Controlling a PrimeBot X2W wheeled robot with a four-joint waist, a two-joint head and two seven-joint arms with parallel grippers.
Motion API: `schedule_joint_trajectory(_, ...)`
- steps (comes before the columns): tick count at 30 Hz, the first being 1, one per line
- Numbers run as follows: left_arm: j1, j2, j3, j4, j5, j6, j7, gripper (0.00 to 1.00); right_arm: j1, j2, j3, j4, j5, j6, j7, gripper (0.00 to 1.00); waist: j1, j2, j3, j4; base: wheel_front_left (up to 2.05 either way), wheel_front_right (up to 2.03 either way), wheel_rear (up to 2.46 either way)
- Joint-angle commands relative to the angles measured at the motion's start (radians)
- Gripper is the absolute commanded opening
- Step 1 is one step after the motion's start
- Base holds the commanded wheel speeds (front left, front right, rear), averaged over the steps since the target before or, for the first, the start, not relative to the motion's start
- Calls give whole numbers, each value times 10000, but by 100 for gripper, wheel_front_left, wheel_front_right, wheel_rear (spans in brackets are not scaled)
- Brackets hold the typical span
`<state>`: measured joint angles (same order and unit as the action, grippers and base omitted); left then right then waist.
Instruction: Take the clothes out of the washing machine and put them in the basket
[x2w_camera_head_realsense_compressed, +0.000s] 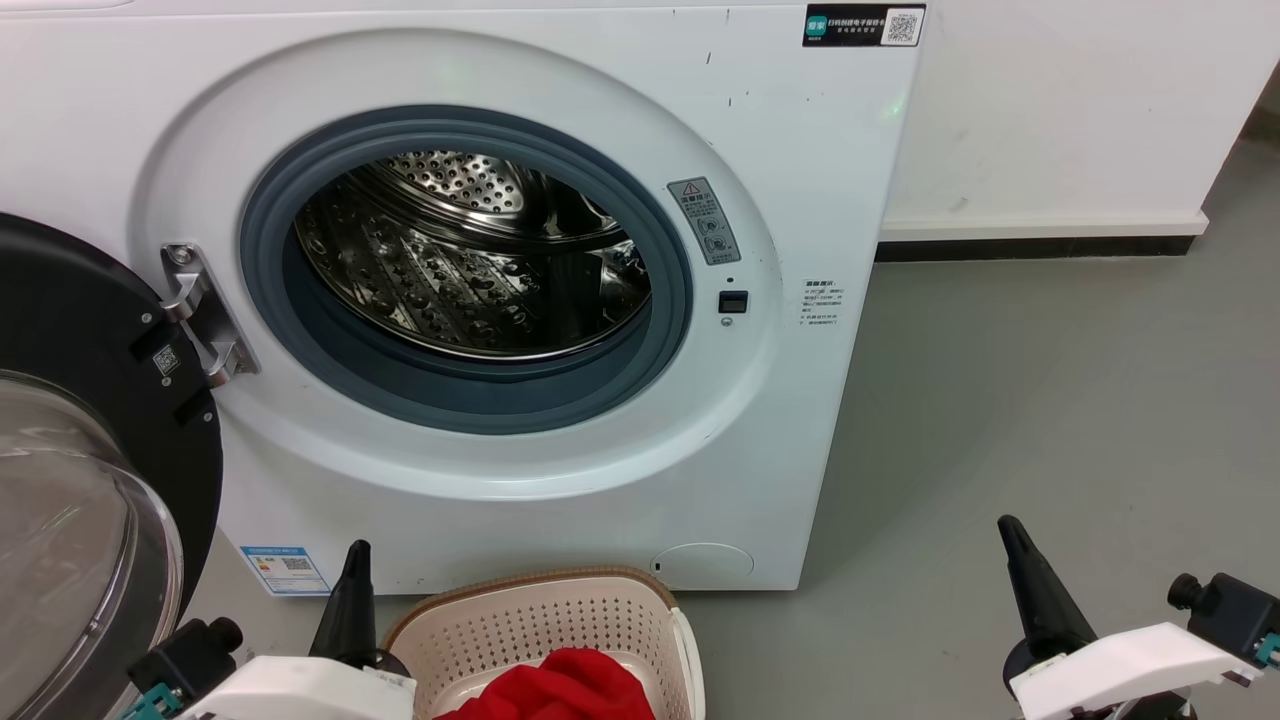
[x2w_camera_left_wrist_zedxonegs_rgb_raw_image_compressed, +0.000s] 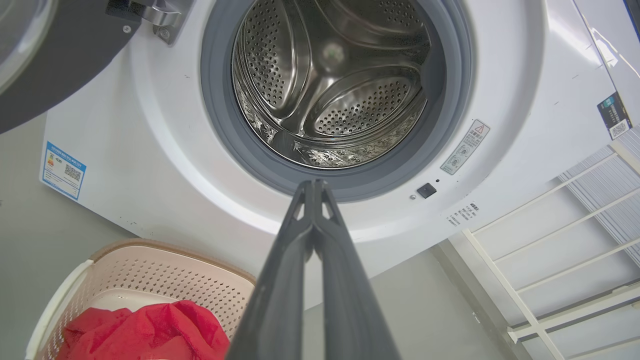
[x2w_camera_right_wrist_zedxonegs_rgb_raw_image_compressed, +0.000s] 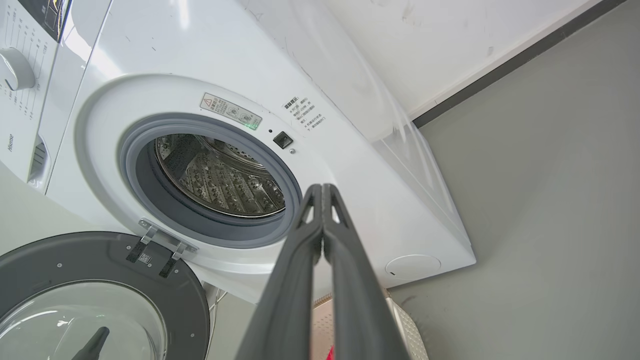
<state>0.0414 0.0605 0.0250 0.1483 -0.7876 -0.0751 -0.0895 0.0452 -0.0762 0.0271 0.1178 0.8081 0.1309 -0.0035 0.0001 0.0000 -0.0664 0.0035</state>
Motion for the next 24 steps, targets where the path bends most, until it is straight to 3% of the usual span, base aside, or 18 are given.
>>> schedule_joint_trajectory(1, -301, 15, 56, -78, -244, -60, 66, 0, -282, -64, -42, -55, 289, 0, 10, 0, 0, 0, 6, 0, 0, 0, 0)
schedule_joint_trajectory(24, -766, -24, 363, 286, -3064, -236, 773, 0, -756, -97, -341, 394, 3189, 0, 276, 0, -1, 0, 195, -10, 0, 0, 0)
